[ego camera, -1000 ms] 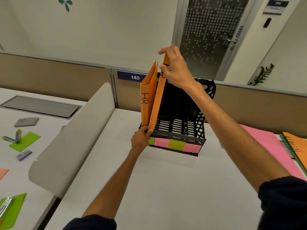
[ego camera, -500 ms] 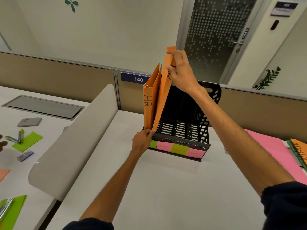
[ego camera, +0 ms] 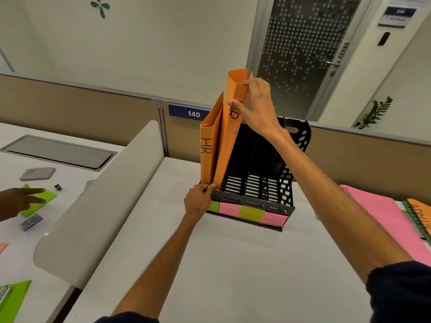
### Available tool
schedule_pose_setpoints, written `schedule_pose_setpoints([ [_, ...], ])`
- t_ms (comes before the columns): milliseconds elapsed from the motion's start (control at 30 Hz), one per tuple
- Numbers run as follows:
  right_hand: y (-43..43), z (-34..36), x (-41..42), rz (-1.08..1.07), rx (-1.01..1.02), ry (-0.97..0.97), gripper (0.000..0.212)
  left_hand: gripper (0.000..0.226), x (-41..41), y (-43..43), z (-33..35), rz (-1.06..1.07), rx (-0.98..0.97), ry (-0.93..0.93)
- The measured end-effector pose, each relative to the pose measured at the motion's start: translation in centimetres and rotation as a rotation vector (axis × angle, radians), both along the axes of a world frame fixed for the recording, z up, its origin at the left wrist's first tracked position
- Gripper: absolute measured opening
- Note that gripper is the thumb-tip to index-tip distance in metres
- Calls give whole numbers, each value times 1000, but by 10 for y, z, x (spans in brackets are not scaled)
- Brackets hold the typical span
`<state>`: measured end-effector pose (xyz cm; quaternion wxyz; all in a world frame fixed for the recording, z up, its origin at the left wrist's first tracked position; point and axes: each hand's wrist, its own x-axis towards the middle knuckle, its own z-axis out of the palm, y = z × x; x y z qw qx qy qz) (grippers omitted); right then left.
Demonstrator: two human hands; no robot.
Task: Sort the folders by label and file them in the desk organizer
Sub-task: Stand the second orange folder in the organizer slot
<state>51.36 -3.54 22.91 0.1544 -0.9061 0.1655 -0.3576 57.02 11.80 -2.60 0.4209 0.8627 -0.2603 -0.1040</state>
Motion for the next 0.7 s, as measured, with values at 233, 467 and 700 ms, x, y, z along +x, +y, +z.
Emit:
schedule_pose_setpoints([
  [233, -2, 1, 0, -10, 16, -48, 57, 49, 1, -3, 0, 57, 67, -47],
  [467, 1, -2, 0, 36, 31, -69, 58, 49, -4, -5, 2, 122, 107, -155],
  [700, 4, 0, 3, 103, 45, -122, 50, 33, -8, -3, 4, 182, -46, -320],
])
